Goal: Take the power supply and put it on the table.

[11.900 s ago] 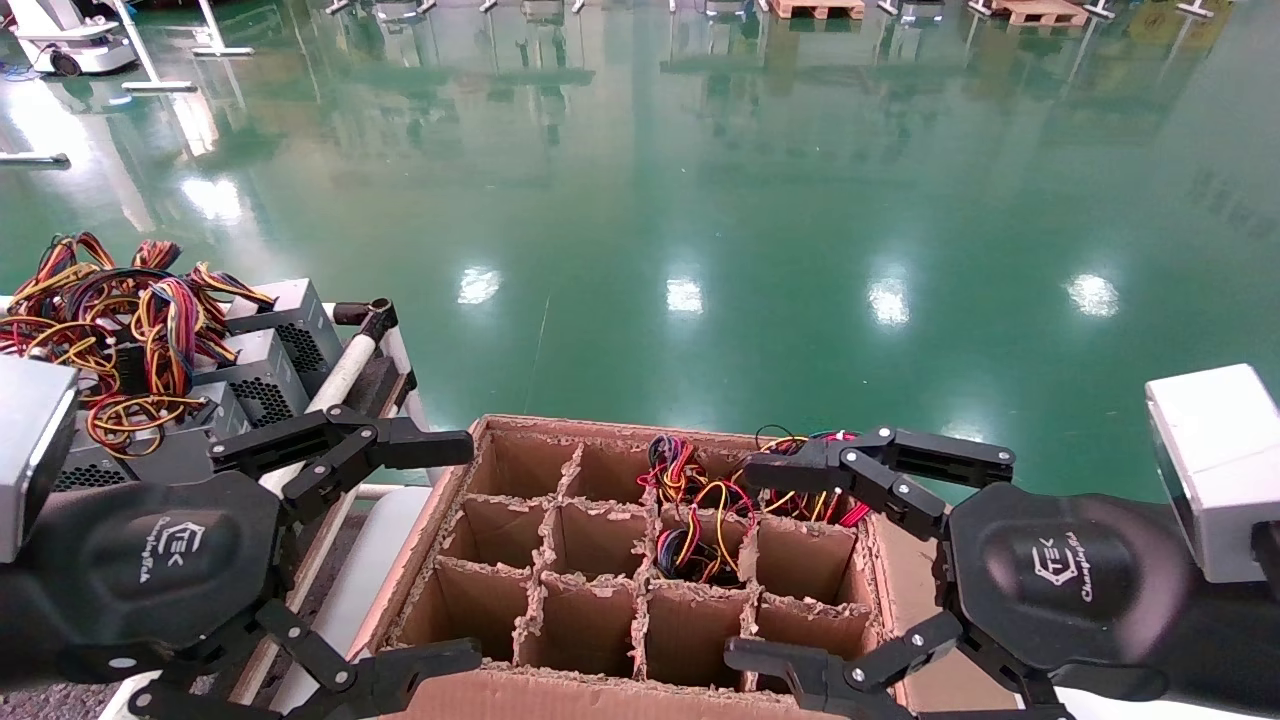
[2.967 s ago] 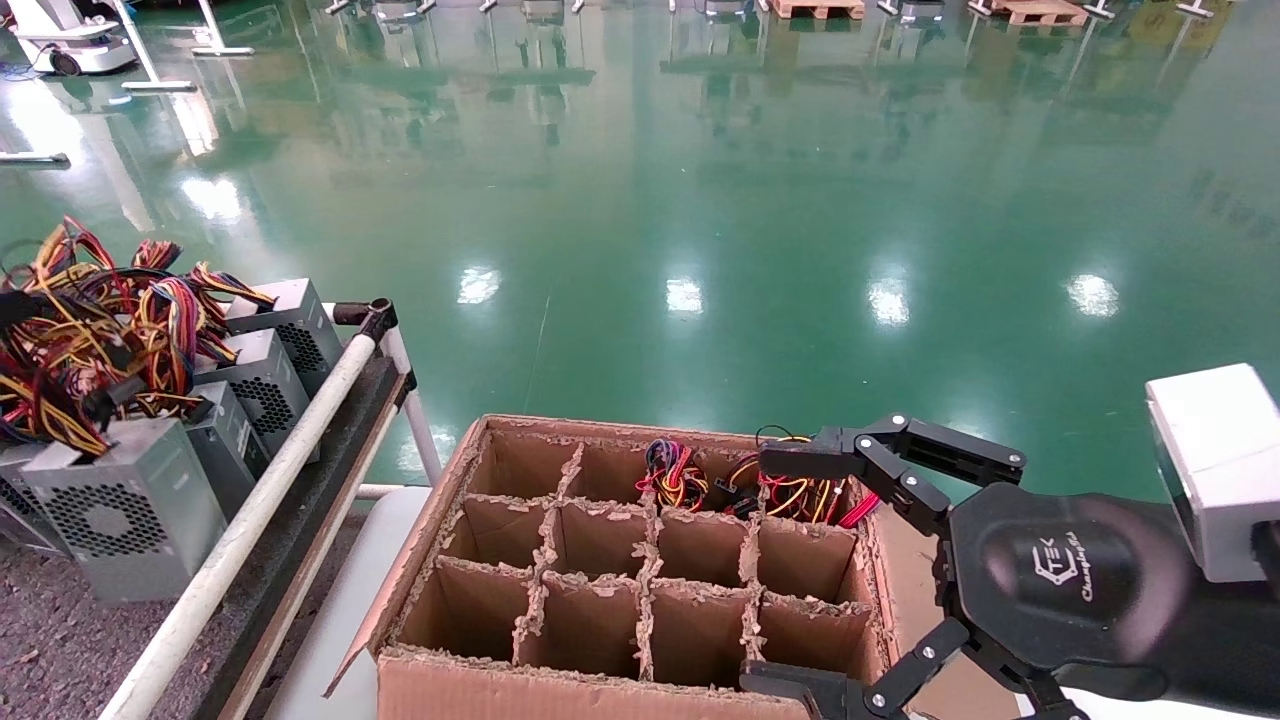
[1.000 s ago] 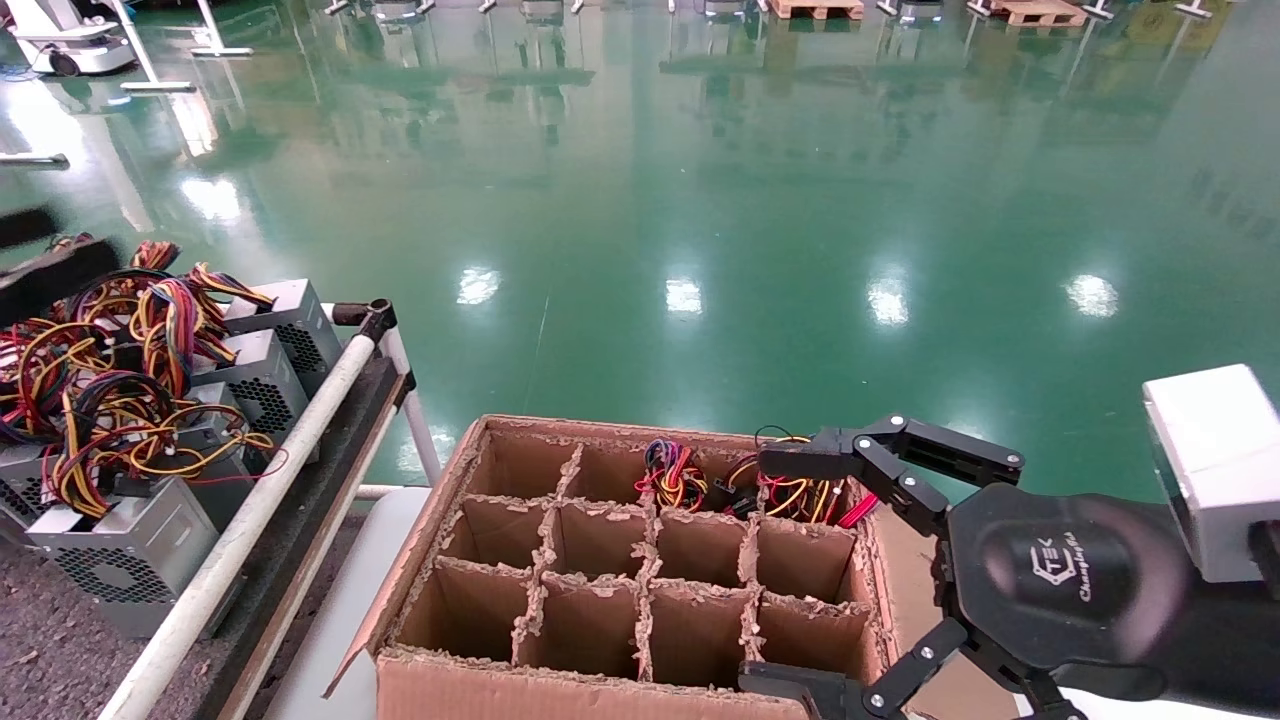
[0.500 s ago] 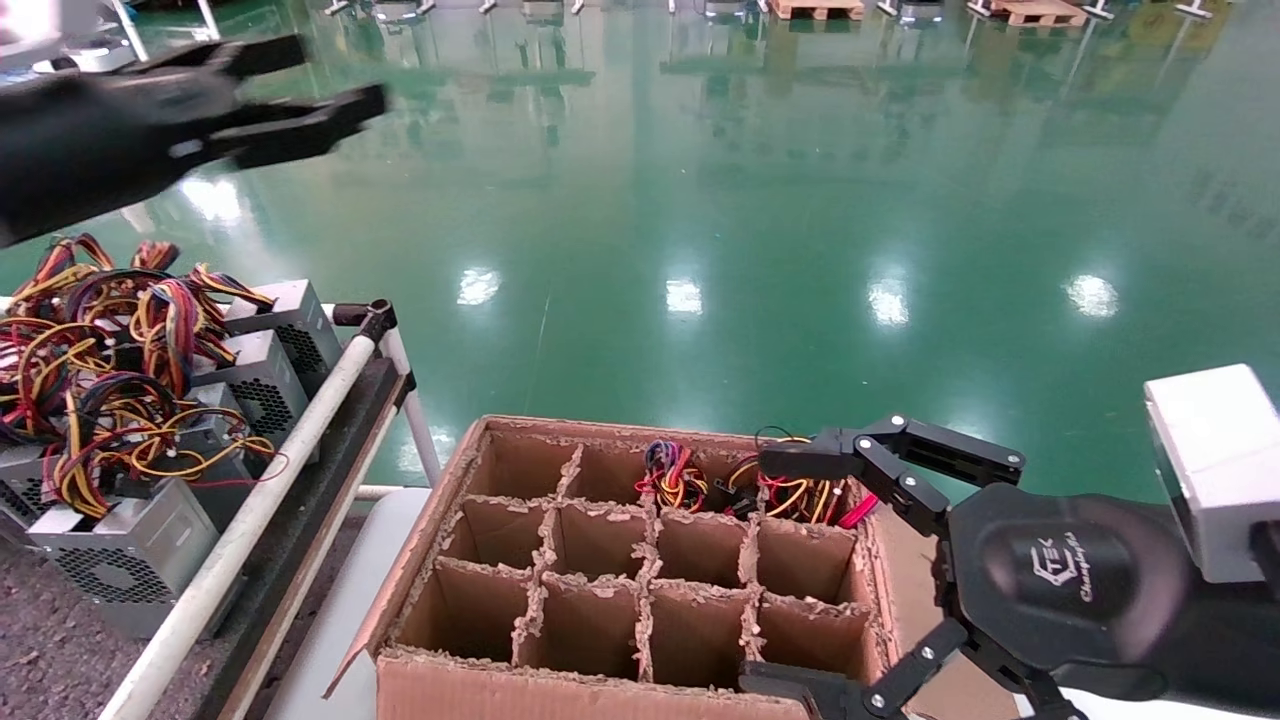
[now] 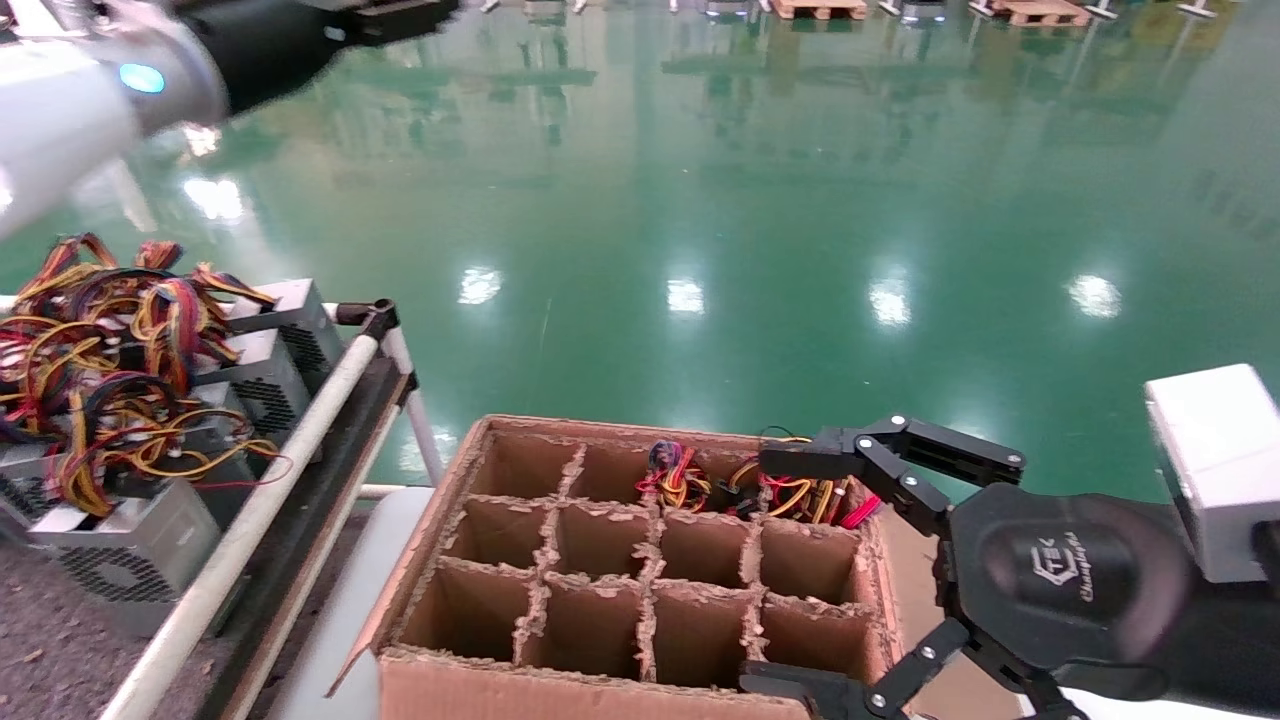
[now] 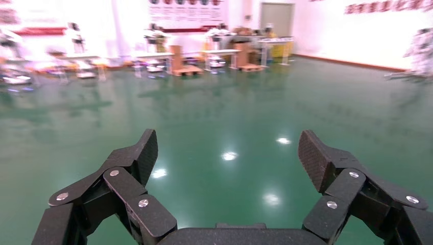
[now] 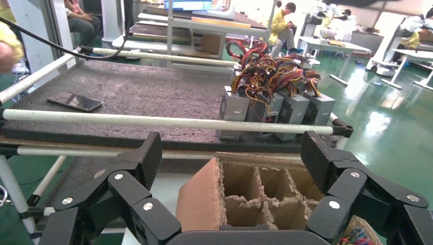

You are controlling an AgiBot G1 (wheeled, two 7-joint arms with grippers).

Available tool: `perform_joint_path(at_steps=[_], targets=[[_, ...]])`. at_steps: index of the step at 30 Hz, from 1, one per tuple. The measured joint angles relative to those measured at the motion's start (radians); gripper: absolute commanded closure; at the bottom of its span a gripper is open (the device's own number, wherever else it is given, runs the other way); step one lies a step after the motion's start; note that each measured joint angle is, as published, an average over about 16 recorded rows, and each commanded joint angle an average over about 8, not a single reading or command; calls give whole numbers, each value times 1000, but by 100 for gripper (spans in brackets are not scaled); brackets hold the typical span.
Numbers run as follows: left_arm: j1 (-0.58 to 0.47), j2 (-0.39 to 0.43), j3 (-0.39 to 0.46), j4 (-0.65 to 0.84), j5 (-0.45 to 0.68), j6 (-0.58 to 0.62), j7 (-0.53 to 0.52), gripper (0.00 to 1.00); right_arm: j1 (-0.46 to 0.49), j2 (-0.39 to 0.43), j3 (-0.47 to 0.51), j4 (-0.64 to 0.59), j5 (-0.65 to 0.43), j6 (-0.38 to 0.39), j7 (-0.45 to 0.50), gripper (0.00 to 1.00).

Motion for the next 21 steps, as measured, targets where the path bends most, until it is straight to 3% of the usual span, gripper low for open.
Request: perform_joint_path(at_steps=[21], targets=[[272,-183,-80,-364,-114,253,-58,0,0,0,-1,0,0,0,0,0]])
